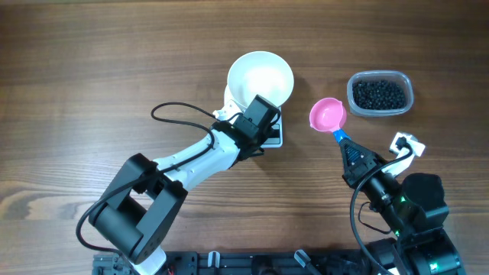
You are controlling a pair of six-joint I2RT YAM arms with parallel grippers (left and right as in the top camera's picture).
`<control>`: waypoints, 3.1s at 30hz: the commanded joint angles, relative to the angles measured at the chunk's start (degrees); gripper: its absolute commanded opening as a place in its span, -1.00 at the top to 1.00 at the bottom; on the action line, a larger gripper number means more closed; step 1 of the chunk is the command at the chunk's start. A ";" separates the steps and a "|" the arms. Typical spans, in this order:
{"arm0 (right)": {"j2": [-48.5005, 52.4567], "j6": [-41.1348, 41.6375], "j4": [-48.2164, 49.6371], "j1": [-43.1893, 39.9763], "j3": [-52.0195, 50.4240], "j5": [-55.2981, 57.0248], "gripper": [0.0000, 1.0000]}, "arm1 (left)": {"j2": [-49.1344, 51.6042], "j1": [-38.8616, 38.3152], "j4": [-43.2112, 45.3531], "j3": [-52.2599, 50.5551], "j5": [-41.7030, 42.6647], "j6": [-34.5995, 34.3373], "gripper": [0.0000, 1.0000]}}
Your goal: Scoop item into bowl and weigh 150g on scale
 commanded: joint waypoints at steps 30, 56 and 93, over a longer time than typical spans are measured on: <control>-0.59 0.11 0.79 -0.22 0.39 1.01 0.91 | -14.73 0.15 -6.64 0.02 3.21 4.85 0.92; -0.59 0.66 0.42 -0.22 0.39 -0.37 0.91 | -8.90 9.77 6.93 0.02 -2.51 30.42 0.92; -0.59 0.07 -1.18 -0.22 0.39 -1.64 0.91 | -10.21 9.77 7.23 0.24 -12.79 31.67 0.92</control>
